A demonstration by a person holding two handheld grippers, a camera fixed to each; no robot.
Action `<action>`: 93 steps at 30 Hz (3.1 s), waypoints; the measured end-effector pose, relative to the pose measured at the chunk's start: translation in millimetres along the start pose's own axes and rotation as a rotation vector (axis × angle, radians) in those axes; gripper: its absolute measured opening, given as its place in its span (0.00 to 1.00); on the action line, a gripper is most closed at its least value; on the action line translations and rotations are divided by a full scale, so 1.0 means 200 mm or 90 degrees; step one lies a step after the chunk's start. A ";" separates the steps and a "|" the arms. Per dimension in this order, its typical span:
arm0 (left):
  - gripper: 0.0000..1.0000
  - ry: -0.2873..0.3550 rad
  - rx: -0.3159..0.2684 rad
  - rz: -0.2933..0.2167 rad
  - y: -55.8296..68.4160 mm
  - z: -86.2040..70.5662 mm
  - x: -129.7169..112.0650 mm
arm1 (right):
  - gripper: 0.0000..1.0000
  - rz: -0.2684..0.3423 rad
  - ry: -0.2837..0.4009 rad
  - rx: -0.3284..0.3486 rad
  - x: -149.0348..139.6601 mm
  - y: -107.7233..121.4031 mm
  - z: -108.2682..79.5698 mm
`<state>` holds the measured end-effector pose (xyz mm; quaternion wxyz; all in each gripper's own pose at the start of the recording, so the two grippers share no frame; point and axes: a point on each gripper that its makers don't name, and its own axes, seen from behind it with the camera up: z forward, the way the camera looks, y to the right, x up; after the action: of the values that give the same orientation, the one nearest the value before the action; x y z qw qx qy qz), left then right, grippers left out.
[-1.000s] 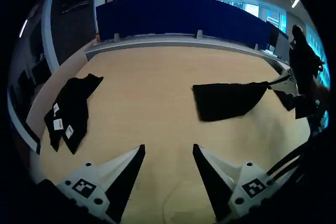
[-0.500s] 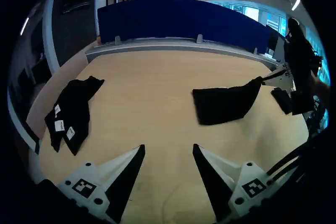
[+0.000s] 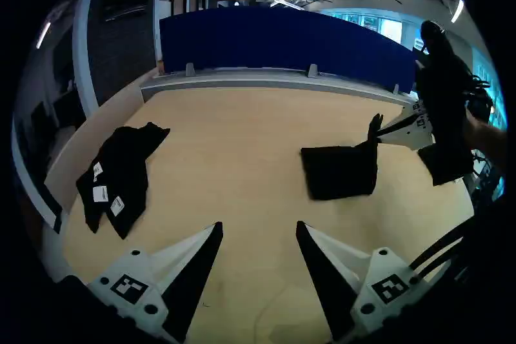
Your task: Fold towel
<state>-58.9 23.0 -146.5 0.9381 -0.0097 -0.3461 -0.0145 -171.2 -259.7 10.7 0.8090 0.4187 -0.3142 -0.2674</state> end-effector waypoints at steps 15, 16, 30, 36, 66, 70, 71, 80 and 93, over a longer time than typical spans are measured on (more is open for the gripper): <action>0.84 0.005 0.025 -0.025 -0.04 -0.02 -0.07 | 0.06 -0.016 -0.051 0.093 -0.07 -0.41 0.44; 0.84 0.005 0.024 -0.027 -0.04 -0.02 -0.07 | 0.06 -0.016 -0.051 0.093 -0.07 -0.41 0.44; 0.84 0.002 0.018 -0.023 -0.03 0.00 -0.06 | 0.40 0.013 -0.028 0.087 -0.03 -0.36 0.39; 0.84 0.002 0.016 -0.025 -0.03 0.01 -0.05 | 0.64 0.034 -0.020 0.079 -0.03 -0.34 0.36; 0.84 0.001 0.005 -0.022 0.02 0.05 -0.02 | 0.67 0.101 -0.078 0.022 -0.46 -0.22 0.17; 0.84 0.001 0.006 -0.022 0.02 0.04 -0.02 | 0.63 0.101 -0.088 0.023 -0.49 -0.23 0.18; 0.84 0.001 0.007 -0.022 0.01 0.04 -0.02 | 0.61 0.101 -0.090 0.024 -0.50 -0.24 0.18; 0.84 0.001 0.009 -0.024 0.00 0.04 -0.03 | 0.36 0.114 -0.099 0.022 -0.53 -0.24 0.19; 0.84 0.001 0.006 -0.019 0.03 0.04 -0.04 | 0.06 0.125 -0.096 0.025 -0.55 -0.25 0.20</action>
<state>-69.4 29.0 -146.1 0.9381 0.0001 -0.3452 -0.0269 -280.6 -228.7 -44.8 0.7969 0.3802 -0.4191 -0.2117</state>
